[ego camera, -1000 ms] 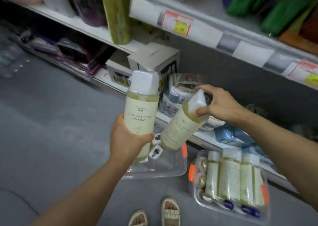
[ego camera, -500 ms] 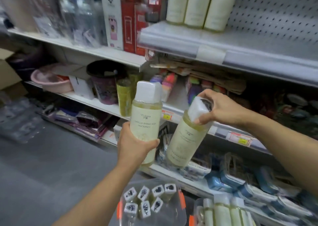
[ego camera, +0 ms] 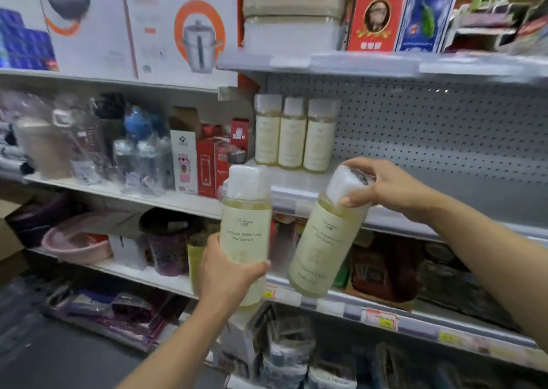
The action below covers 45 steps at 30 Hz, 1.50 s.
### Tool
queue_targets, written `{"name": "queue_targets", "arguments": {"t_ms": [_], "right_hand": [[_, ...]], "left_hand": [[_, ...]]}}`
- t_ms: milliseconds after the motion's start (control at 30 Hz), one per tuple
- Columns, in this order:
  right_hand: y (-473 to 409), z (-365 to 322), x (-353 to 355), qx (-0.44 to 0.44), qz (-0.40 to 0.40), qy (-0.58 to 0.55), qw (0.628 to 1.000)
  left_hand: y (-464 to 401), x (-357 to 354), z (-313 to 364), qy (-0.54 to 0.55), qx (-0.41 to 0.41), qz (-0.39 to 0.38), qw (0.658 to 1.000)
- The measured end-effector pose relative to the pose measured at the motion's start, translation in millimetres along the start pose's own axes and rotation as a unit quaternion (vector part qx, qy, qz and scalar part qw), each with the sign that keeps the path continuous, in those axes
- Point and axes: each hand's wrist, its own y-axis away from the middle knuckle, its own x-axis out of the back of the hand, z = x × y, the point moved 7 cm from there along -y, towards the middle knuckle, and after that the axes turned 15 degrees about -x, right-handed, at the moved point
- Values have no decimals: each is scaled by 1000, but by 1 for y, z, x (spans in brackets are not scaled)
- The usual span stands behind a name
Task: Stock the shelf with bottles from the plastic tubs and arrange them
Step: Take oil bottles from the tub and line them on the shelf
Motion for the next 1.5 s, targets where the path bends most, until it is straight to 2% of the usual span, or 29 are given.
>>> {"name": "queue_targets", "arguments": {"t_ms": [200, 467, 833, 1033, 1200, 1367, 1500], "right_hand": [[-16, -25, 54, 38, 68, -3, 997], [-66, -17, 113, 57, 139, -48, 988], [-140, -7, 137, 83, 113, -57, 988], [-167, -1, 134, 93, 80, 3, 992], [-173, 6, 133, 102, 67, -11, 993], [-163, 43, 120, 36, 97, -82, 991], [-155, 99, 70, -128, 97, -12, 987]], "left_hand": [[-28, -19, 38, 29, -26, -4, 999], [-80, -57, 75, 42, -62, -1, 997], [-138, -119, 99, 70, -74, 18, 995], [-151, -138, 100, 86, -74, 23, 993], [-156, -150, 98, 96, -84, 17, 992], [-162, -156, 93, 98, -85, 14, 991], [-170, -159, 90, 104, -87, 4, 991]]}}
